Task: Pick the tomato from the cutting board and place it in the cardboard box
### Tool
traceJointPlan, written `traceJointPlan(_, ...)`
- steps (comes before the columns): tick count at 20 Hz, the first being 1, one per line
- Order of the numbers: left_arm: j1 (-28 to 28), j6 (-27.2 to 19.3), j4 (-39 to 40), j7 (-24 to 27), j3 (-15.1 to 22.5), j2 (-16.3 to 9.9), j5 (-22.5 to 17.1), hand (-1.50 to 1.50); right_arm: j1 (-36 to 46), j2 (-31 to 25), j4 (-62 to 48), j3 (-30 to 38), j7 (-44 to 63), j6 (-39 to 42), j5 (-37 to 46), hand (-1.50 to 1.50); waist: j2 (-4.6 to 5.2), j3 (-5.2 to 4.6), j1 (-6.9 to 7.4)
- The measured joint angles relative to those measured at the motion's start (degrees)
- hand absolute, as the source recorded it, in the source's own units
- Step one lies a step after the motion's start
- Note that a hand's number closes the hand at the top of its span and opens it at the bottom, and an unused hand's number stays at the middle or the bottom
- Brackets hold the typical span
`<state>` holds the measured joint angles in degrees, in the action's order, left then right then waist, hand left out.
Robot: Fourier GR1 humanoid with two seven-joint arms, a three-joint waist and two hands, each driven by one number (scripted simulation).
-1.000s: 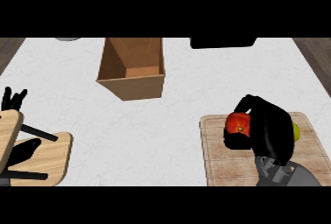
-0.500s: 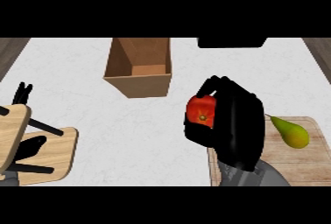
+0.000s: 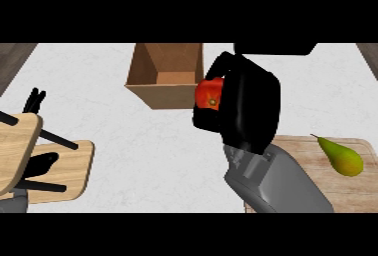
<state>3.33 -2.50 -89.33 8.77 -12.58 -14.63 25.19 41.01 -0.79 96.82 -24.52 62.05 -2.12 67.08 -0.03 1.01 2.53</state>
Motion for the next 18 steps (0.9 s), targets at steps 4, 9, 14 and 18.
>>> traceJointPlan(4, 1.08, 1.27, 0.43, 1.15, -0.21, 0.72, -1.12, 0.0, 4.79, 0.3, -6.48, 3.28, -0.06, -0.25, -2.31, 1.5, 0.43, -0.01, 0.94)
traceJointPlan(9, 2.11, 2.15, 0.61, 1.51, -0.25, 1.45, -1.18, 0.0, 9.14, 0.46, -15.62, 7.09, -0.76, -1.29, -5.86, 1.5, 0.9, 0.03, 1.98)
traceJointPlan(14, 3.05, 4.14, 0.56, 1.68, -1.31, 3.21, -4.99, 0.0, 12.85, 0.54, -25.6, 10.62, -1.68, -2.72, -8.34, 1.5, 1.27, -0.21, 2.7)
traceJointPlan(18, 3.76, 5.16, 0.78, 2.05, -1.89, 4.14, -7.03, 0.0, 14.86, 0.51, -32.41, 12.81, -2.02, -5.96, -10.89, -1.5, 1.47, -0.3, 3.21)
